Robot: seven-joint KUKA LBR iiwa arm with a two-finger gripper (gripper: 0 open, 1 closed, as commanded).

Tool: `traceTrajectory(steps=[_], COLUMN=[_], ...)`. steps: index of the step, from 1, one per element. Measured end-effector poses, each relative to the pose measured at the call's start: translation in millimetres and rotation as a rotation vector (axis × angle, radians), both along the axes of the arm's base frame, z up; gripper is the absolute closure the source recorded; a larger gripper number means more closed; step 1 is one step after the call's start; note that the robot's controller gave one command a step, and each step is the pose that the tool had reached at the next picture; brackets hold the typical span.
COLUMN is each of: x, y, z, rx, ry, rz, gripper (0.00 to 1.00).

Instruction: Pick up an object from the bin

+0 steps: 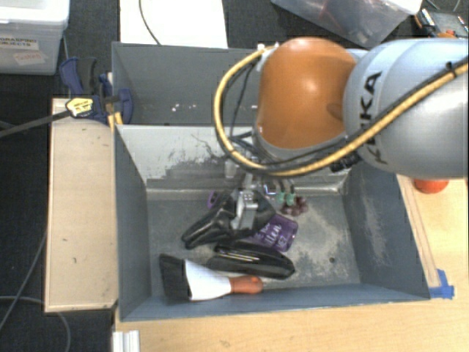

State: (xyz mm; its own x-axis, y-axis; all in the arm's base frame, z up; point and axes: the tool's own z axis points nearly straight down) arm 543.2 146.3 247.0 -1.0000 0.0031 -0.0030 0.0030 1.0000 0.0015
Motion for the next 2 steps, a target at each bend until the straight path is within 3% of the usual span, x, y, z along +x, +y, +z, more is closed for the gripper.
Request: traceTrajectory(steps=[1, 2], x=[-2.0, -2.9], y=[-61.9, -60.9], z=[-146.3, -141.2], rx=[0.005, 0.005], ry=[-0.020, -0.022], rz=[0.014, 0.019], gripper=[0.00, 0.00])
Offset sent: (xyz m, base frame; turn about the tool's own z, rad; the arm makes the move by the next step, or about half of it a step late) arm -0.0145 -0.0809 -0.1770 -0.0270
